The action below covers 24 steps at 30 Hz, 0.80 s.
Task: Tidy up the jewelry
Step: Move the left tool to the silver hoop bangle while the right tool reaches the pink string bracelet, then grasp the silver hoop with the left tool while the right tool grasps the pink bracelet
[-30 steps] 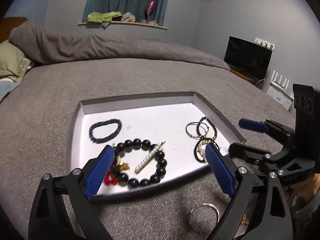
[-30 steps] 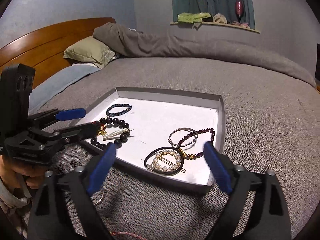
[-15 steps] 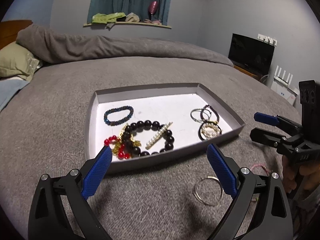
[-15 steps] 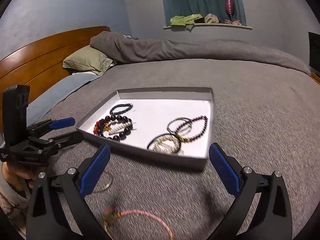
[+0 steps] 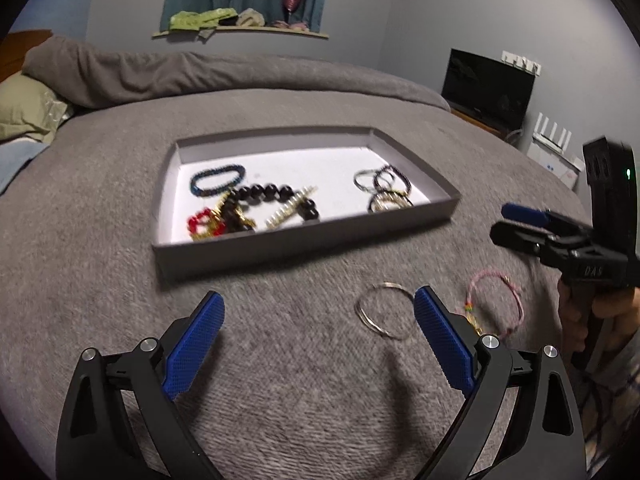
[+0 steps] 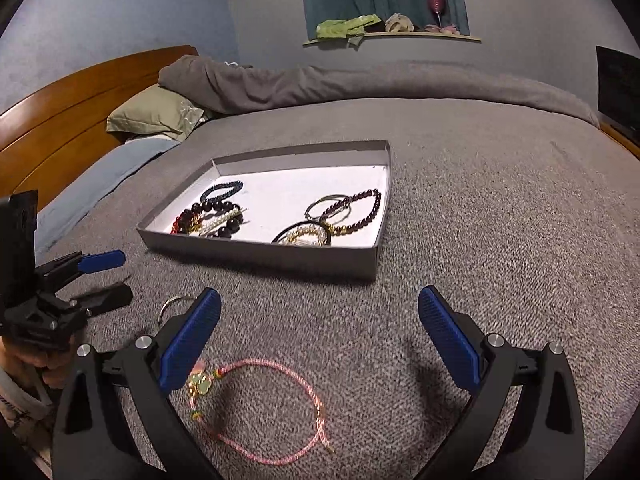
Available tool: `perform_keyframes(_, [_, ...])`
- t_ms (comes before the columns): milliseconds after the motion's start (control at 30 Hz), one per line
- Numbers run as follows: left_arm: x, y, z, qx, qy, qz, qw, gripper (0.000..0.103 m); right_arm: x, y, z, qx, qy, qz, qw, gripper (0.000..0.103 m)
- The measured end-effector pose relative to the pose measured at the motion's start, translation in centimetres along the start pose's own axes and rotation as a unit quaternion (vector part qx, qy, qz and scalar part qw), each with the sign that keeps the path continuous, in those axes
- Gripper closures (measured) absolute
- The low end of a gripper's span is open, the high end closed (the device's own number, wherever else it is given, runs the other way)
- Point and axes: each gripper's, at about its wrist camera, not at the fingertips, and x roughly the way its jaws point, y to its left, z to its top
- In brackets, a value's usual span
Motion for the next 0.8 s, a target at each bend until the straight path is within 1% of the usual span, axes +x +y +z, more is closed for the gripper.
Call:
perform_keyframes(100, [0.5, -1.1, -0.3, 0.017, 0.007, -0.005, 0.9998, 0.008, -0.4, 0.1, -0.5, -0.001, 0.003, -0.001, 1.0, 0.006])
perform_keyframes(333, [2.1, -3.3, -0.6, 0.049, 0.019, -0.013, 0.9985, 0.008, -1.2, -0.7, -1.3, 0.025, 0.009, -0.007, 1.0, 0.005])
perform_keyframes(433, [3.3, -3.8, -0.4, 0.059, 0.036, -0.008, 0.9976, 0.01, -1.4, -1.1, -1.7, 0.035, 0.017, -0.005, 0.999, 0.005])
perform_keyframes(467, [3.6, -3.9, -0.3, 0.059, 0.043, -0.007, 0.9973, 0.012, -1.5, -1.1, -1.9, 0.038, 0.02, -0.006, 0.999, 0.006])
perform_keyframes(500, [3.9, -3.8, -0.3, 0.058, 0.049, -0.007, 0.9971, 0.022, -1.5, -1.1, -2.0, 0.038, 0.022, -0.007, 0.999, 0.006])
perform_keyframes(533, [4.1, -3.7, -0.4, 0.056, 0.055, -0.007, 0.9969, 0.036, -1.5, -1.1, -2.2, 0.039, 0.024, -0.009, 0.999, 0.006])
perform_keyframes(567, [4.2, -3.6, -0.4, 0.053, 0.058, -0.008, 0.9969, 0.041, -1.6, -1.0, -2.4, 0.037, 0.027, -0.01, 0.999, 0.006])
perform_keyframes(600, [4.2, -3.4, -0.4, 0.049, 0.058, -0.011, 0.997, 0.051, -1.6, -0.9, -2.7, 0.035, 0.03, -0.011, 0.999, 0.006])
perform_keyframes(633, [4.1, -3.2, -0.4, 0.044, 0.057, -0.013, 0.9973, 0.055, -1.6, -0.9, -2.9, 0.032, 0.032, -0.012, 0.999, 0.006])
perform_keyframes(800, [3.3, -2.5, -0.6, 0.029, 0.044, -0.018, 0.9984, 0.055, -1.6, 0.5, -3.9, 0.003, 0.046, -0.011, 0.999, 0.006])
